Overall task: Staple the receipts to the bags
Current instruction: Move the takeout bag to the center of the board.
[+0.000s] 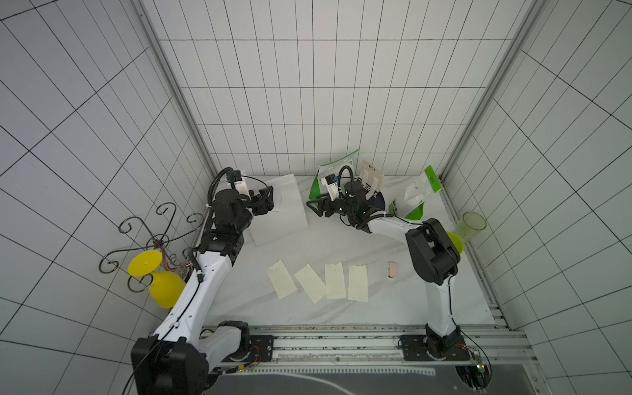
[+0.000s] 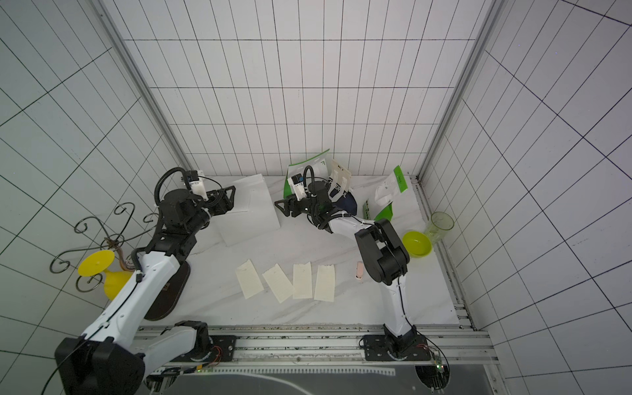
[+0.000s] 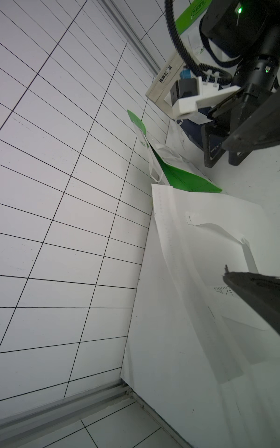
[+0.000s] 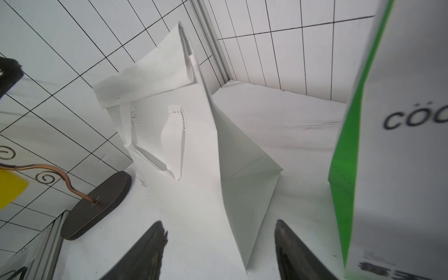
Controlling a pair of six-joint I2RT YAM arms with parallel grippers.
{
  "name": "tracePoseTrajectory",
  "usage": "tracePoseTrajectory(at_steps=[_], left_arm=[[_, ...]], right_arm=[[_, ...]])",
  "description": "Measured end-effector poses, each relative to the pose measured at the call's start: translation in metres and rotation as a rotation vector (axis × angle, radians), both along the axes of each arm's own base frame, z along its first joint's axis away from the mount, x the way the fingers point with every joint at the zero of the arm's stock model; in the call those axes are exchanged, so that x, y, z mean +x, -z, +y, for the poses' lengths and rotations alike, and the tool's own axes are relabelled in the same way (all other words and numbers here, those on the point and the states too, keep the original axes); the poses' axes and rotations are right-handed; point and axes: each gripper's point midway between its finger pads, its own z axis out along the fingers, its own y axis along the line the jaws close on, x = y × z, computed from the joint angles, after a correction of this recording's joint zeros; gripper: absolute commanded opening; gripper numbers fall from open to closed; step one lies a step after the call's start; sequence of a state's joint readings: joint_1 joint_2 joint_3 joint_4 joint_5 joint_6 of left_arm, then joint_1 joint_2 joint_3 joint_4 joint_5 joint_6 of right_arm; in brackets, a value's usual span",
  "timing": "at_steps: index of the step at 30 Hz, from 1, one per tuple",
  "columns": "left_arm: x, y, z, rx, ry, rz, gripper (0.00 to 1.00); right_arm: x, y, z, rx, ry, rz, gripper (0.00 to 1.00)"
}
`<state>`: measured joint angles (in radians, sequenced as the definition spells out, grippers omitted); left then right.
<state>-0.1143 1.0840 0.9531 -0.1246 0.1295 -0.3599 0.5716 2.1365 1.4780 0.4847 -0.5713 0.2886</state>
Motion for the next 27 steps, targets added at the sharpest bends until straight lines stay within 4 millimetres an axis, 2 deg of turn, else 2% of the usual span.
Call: tracePoseTrajectory(at_steps=[5, 8, 13, 21, 27], left_arm=[[-0.007, -0.018, -0.02, 0.01, 0.037, -0.061, 0.77], [-0.008, -0.017, -0.032, 0.036, 0.062, -0.066, 0.77], [-0.006, -0.014, -0.036, 0.056, 0.065, -0.061, 0.77], [-0.006, -0.015, -0.035, 0.059, 0.059, -0.067, 0.77], [-0.004, -0.012, -0.036, 0.06, 0.064, -0.059, 0.77]], right_arm=[[0.007, 0.021, 0.02, 0.027, -0.049, 0.027, 0.63], [0.007, 0.027, 0.028, 0.038, -0.08, 0.035, 0.55], [0.002, 0.028, 0.038, 0.054, -0.117, 0.03, 0.34], [-0.005, 0.018, 0.044, 0.077, -0.16, -0.011, 0.0], [-0.007, 0.012, 0.042, 0.075, -0.165, -0.052, 0.0]])
